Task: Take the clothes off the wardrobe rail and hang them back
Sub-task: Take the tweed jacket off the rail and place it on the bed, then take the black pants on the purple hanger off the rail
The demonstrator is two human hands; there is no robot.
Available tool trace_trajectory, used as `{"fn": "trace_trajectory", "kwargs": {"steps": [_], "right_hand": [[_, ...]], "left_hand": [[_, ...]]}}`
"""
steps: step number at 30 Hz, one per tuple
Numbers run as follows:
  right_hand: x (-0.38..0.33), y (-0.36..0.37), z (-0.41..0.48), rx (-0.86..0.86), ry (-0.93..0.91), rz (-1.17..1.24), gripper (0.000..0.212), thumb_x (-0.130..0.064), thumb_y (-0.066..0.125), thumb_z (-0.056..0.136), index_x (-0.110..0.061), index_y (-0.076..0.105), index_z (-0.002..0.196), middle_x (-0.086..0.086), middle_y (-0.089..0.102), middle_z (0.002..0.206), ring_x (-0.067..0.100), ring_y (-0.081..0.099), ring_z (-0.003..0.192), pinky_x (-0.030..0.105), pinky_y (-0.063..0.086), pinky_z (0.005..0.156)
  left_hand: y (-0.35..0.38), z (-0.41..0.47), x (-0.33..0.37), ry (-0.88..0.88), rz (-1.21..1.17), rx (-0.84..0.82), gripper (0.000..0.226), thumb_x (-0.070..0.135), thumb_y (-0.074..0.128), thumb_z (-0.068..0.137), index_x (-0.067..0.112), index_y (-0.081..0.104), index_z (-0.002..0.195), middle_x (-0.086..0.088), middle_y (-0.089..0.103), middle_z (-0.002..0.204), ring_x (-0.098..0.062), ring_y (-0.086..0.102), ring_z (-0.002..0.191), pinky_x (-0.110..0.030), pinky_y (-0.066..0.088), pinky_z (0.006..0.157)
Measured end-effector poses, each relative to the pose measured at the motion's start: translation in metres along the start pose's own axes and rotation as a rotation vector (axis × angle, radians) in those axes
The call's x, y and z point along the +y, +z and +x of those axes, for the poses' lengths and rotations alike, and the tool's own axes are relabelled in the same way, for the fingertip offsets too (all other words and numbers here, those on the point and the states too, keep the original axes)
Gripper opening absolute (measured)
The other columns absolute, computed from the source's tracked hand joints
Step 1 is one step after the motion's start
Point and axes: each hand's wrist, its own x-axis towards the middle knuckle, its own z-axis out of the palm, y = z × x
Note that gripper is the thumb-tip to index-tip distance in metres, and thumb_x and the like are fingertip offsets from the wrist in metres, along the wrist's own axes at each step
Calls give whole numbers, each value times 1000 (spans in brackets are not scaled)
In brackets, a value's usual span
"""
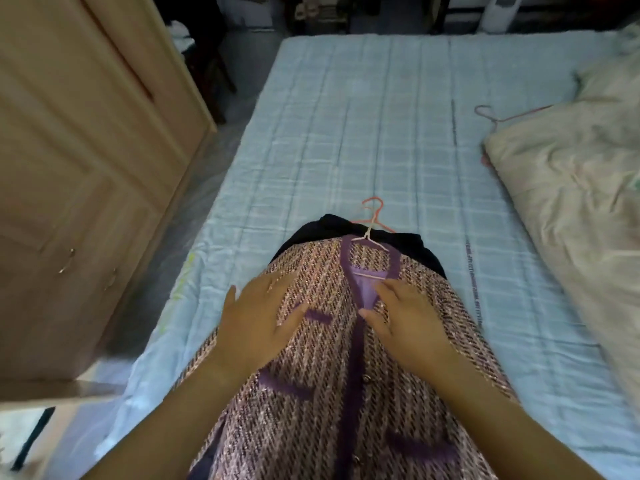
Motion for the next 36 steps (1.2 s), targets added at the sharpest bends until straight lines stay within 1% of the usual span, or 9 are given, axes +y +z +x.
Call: {"fn": "trace_trajectory", "kwargs": {"steps": [4,8,12,17,21,24,27,32,36], "right_hand": [[-48,-32,-37,67,-151,41,75,-62,20,85,-14,46,136,9,48,138,27,43,128,44,36,105],[-115,-51,-56,80,-355,48,74,-65,21,87,-14,46,135,10,48,138,28,43,128,43,35,105],[-190,-47,-82,52,-557,55,84,-71,13,86,-11,48,133,12,48,136,29,44,126,44,38,102],[-280,-14,-129,-44,-736,-18,80,-67,14,82,-17,41,138,4,38,145,22,34,133,36,29,107],[-361,29,-175,-79,-896,17,89,-74,9,82,-13,50,132,8,47,138,26,43,127,39,36,104],[-430,59,-218,-126,-1024,27,80,-68,15,83,-16,48,133,3,46,139,23,42,127,37,35,102],[-501,90,-259,-165,-1111,79,97,-79,0,77,-16,50,131,1,46,138,22,43,127,37,37,101],[-606,133,-303,-148,-1252,127,77,-67,19,87,-10,59,121,7,57,126,26,54,115,35,44,94],[-689,138,-311,-102,-1314,130,74,-63,21,83,-14,52,129,2,50,134,19,45,124,30,37,99]], "left_hand": [[-37,-65,9,-94,11,173,67,71,20,85,35,42,137,1,52,135,-21,47,125,-59,29,107],[-66,-132,-5,-213,29,275,83,79,4,80,34,43,137,2,51,136,-21,46,127,-58,25,106],[-86,-210,-36,-387,17,356,73,74,15,83,34,44,136,4,52,134,-22,49,124,-59,30,105],[-95,-316,-73,-600,7,465,67,68,22,83,30,50,131,3,56,128,-23,53,119,-55,35,102],[-93,-410,-109,-796,5,450,76,72,12,80,33,41,138,6,47,139,-20,44,127,-51,30,107],[-97,-486,-141,-912,36,484,73,70,13,82,33,40,138,5,48,138,-20,46,125,-50,33,105],[-107,-555,-176,-1004,55,530,73,69,14,80,32,42,136,7,51,132,-20,48,121,-48,32,103],[-134,-644,-241,-1106,120,560,75,69,11,79,32,41,136,7,48,133,-20,45,125,-49,29,105],[-173,-684,-297,-1126,155,643,76,69,13,78,32,41,137,6,49,132,-20,44,126,-50,28,106]]}}
